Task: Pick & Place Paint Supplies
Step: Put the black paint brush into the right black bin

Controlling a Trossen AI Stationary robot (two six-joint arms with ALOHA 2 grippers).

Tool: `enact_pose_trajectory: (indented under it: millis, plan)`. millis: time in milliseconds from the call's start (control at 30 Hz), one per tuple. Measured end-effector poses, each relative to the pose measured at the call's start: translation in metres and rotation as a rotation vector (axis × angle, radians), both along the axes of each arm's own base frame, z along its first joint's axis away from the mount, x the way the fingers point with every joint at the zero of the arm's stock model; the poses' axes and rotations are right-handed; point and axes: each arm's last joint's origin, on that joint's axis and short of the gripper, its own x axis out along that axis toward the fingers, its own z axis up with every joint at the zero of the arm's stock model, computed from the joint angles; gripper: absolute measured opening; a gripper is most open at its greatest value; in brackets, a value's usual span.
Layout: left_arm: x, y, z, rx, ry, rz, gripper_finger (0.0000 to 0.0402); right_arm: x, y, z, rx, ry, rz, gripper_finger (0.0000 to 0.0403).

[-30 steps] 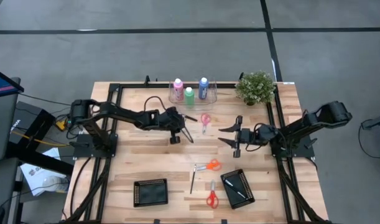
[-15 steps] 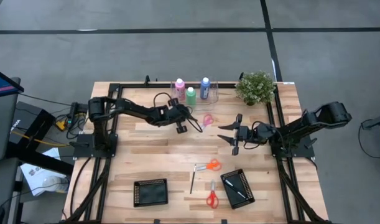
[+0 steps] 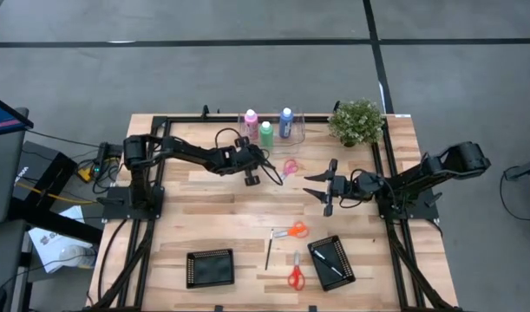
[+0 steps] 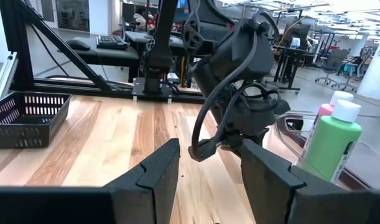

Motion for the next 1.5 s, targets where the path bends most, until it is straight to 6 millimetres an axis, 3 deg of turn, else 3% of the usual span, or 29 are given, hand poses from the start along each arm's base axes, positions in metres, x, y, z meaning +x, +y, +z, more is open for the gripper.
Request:
enact_pose_trajectory:
  millis: [333,800,1000,1167,1400,1500]
  plan:
    - [-0.007,-0.011,-0.006,-0.113,0.091,-0.047,0.0,0.0,0.0,0.0,0.004,0.001,0.0,0.0156]
    - [-0.001,-0.045,-0.001,-0.233,0.036,-0.165,0.0,0.002,0.002,-0.009,0.032,0.108,0.059,0.0153]
    - [-0.001,-0.067,0.035,-0.328,-0.2,-0.314,0.0,0.021,0.009,-0.009,0.107,0.342,0.141,0.0154]
    - [-0.021,-0.069,0.047,-0.31,-0.373,-0.32,0.0,0.038,0.017,0.007,0.09,0.472,0.154,0.0174]
    - [-0.049,-0.055,0.029,-0.38,-0.324,-0.152,0.0,0.064,0.021,0.021,0.114,0.466,0.216,0.0183]
    - [-0.052,-0.053,0.025,-0.278,-0.299,-0.09,0.0,0.078,0.025,0.015,0.104,0.504,0.23,0.017]
